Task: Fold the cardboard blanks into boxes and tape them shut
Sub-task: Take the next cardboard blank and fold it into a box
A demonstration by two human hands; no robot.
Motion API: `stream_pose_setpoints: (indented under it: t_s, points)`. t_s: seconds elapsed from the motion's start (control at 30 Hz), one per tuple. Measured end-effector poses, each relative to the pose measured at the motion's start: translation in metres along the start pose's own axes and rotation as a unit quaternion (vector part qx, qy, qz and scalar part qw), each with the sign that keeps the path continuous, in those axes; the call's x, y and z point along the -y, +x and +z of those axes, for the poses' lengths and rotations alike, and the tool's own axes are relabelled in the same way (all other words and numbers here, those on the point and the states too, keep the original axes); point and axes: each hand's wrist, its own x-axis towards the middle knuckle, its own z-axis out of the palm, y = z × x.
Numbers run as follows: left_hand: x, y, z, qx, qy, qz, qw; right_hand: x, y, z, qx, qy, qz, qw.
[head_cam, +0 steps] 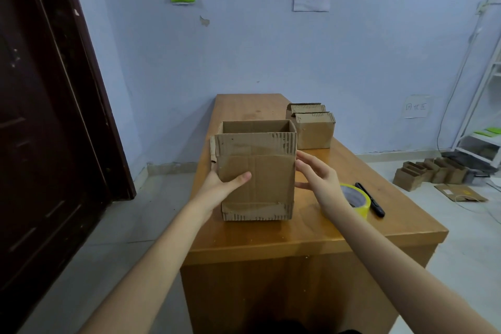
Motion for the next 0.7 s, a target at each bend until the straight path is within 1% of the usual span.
stream_pose_setpoints:
  t_s: [0.07,0.2,0.3,0.43,0.53,0.6,0.7]
  points:
    - [0.003,-0.007,0.001,0.003,0.005,-0.008,1.000,-0.005,-0.005,-0.003,0.006,-0.008,0.002,1.000]
    - [0.007,-0.017,0.006,0.003,0.032,-0.023,0.999,-0.015,-0.010,-0.004,-0.009,-0.002,0.003,1.000]
    - [0.000,-0.021,0.008,-0.014,0.033,-0.003,0.999,-0.014,-0.009,-0.002,-0.011,-0.017,-0.001,1.000]
    - [-0.018,-0.022,0.006,-0.065,0.012,0.020,0.998,0.007,-0.004,0.005,-0.006,-0.040,0.011,0.999]
    - [-0.032,-0.019,0.005,-0.061,-0.017,-0.010,0.998,0.031,0.002,0.011,0.000,-0.049,0.048,0.998]
    - [-0.036,-0.016,0.004,-0.067,-0.022,-0.021,0.997,0.043,0.005,0.012,0.013,-0.064,0.056,0.996]
    - [-0.040,-0.012,0.003,-0.051,-0.021,-0.029,0.998,0.049,0.006,0.012,0.031,-0.080,0.056,0.995]
